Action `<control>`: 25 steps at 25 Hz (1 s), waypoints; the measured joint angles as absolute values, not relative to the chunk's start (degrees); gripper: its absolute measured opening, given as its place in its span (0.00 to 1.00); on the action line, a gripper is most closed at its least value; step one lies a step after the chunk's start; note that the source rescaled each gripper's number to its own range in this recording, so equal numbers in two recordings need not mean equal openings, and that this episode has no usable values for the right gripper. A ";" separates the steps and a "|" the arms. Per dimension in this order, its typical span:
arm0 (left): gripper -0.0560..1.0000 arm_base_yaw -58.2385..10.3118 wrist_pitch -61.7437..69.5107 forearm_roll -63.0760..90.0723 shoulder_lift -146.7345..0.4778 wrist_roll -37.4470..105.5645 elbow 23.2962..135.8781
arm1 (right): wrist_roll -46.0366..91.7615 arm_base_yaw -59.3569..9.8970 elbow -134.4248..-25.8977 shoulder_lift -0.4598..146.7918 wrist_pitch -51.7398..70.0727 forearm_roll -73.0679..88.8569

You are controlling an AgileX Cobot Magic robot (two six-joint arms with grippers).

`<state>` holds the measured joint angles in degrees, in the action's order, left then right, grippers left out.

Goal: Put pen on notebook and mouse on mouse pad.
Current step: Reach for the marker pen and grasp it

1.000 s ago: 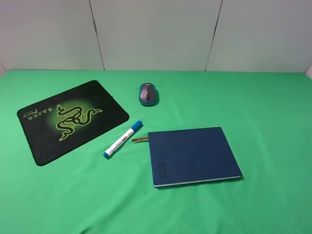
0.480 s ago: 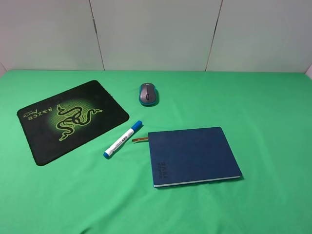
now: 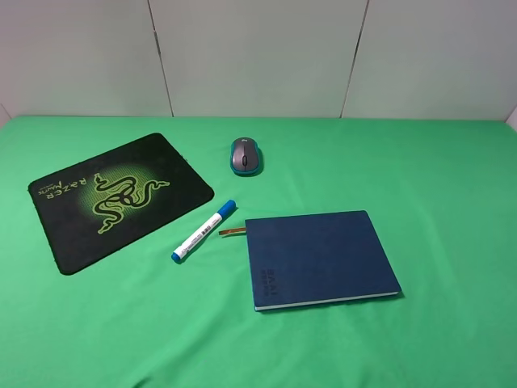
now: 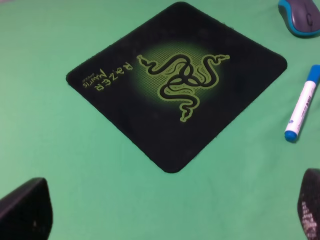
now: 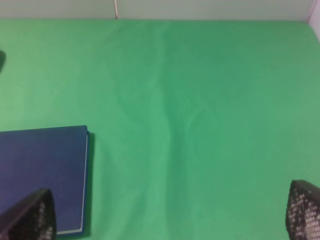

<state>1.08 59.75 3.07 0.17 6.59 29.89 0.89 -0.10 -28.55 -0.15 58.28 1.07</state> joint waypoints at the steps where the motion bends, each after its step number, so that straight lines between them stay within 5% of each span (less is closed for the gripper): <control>1: 0.97 1.08 60.14 3.07 -0.07 6.59 29.97 | 0.89 -0.10 -28.55 -0.15 58.28 1.07; 25: 0.97 0.19 62.96 7.98 -49.15 9.40 46.58 | 0.89 -0.10 -28.55 -0.15 58.27 1.07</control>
